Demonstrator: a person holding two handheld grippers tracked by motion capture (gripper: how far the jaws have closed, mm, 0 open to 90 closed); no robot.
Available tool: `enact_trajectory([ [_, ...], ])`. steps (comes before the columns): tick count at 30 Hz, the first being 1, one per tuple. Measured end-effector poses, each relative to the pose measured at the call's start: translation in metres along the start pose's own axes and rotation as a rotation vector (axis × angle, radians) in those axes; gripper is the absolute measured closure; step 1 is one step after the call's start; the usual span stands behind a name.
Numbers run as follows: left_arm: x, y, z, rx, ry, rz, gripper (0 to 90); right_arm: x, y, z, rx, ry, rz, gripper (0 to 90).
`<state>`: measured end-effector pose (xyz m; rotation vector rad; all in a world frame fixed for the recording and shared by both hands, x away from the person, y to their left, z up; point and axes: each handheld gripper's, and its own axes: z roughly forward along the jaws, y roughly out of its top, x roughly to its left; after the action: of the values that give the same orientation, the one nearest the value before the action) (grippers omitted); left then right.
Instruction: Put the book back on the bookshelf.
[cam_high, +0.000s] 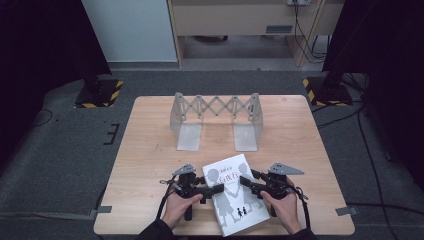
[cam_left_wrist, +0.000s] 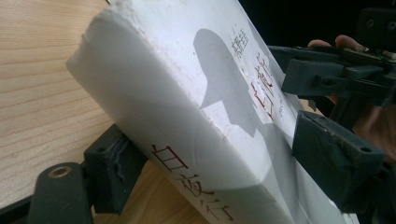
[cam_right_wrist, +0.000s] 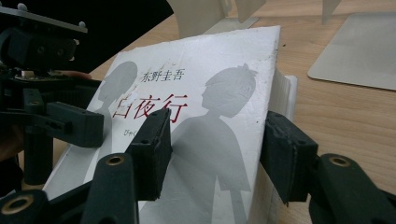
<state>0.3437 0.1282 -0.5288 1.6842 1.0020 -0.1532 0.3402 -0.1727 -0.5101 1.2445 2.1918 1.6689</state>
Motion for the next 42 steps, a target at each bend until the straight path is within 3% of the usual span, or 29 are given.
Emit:
enact_trajectory([
  [7,-0.001,-0.001,-0.001,-0.021,0.004,0.003,20.0,-0.002,0.000,0.000,0.010,-0.001,0.022,45.1],
  [8,0.000,-0.001,-0.001,-0.024,0.000,-0.004,20.8,-0.002,-0.001,0.000,0.016,-0.001,0.035,41.7],
  [15,0.000,-0.002,-0.001,-0.018,0.008,-0.020,21.1,0.000,-0.005,0.001,0.049,0.009,0.026,37.1],
  [19,-0.003,0.002,-0.002,-0.008,0.013,-0.003,21.1,0.001,-0.002,0.001,0.051,0.008,0.021,38.4],
  [22,-0.004,0.008,-0.006,-0.040,0.007,-0.004,24.4,0.000,0.001,-0.001,0.027,0.008,0.017,40.9],
  [23,-0.005,0.010,-0.008,-0.053,0.007,0.002,27.0,0.000,0.003,-0.003,-0.011,0.008,0.015,43.8],
  [28,-0.009,0.023,-0.015,-0.121,0.008,0.026,32.5,0.002,0.009,-0.006,-0.078,-0.001,0.000,47.2],
  [29,-0.011,0.027,-0.017,-0.139,0.010,0.040,34.6,0.003,0.012,-0.007,-0.111,-0.005,-0.008,49.8],
  [35,-0.020,0.035,-0.021,-0.190,0.003,0.081,38.9,0.007,0.017,-0.013,-0.179,-0.006,-0.029,51.7],
  [39,-0.020,0.034,-0.017,-0.190,-0.002,0.107,36.1,0.006,0.017,-0.015,-0.189,0.001,-0.039,52.8],
  [42,-0.018,0.034,-0.014,-0.195,-0.025,0.099,34.0,0.006,0.016,-0.015,-0.188,0.005,-0.053,53.2],
])
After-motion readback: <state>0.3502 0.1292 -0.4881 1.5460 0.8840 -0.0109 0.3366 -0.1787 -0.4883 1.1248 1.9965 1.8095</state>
